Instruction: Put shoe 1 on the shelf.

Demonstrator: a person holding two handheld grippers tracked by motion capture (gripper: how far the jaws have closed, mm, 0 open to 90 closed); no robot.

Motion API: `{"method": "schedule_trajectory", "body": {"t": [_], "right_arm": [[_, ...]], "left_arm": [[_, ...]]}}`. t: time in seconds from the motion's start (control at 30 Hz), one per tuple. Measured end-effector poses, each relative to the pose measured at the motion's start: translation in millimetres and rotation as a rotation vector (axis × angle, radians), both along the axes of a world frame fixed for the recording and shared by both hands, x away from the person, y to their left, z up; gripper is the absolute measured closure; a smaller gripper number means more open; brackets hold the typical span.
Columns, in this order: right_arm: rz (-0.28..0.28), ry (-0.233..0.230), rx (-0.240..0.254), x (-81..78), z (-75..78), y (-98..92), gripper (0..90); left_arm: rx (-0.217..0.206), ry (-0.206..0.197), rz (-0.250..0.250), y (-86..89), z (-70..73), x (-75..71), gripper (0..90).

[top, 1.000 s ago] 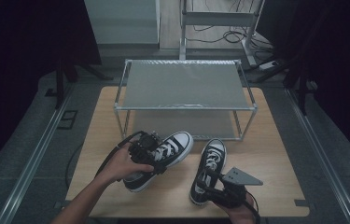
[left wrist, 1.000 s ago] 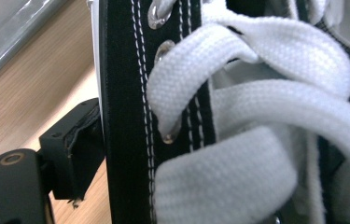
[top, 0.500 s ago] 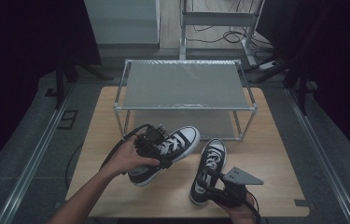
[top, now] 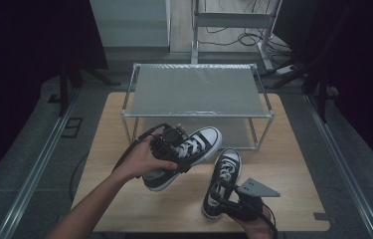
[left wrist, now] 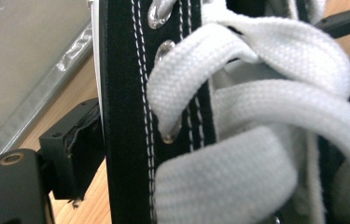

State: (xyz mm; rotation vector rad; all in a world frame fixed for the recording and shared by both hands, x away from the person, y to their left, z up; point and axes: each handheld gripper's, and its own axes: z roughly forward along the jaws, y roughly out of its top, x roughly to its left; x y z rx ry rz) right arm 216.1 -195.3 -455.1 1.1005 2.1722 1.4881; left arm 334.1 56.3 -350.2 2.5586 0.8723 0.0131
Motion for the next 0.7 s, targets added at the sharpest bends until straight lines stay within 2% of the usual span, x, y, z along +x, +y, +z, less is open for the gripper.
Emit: {"method": "schedule_trajectory", "body": {"t": [0.13, 0.4, 0.47, 0.63, 0.7], "right_arm": [[0.004, 0.005, -0.007, 0.4, -0.7, 0.0, 46.1], [0.002, 0.007, -0.003, 0.5, -1.9, 1.3, 46.1], [0.003, 0.006, -0.003, 0.5, -1.9, 1.3, 46.1], [0.005, 0.01, -0.005, 0.8, -2.0, 1.0, 46.1], [0.006, 0.011, -0.006, 1.0, -2.2, 0.9, 46.1]], "left_arm": [[0.012, -0.002, -0.015, -3.5, 6.9, 2.2, 15.5], [0.002, -0.015, -0.019, -10.5, 18.2, 8.3, 15.5], [-0.007, -0.006, -0.021, -11.5, 20.5, 10.4, 15.5], [0.004, -0.025, -0.011, -16.1, 26.5, 13.3, 15.5], [-0.003, -0.018, -0.013, -18.3, 31.1, 16.8, 15.5]]}}
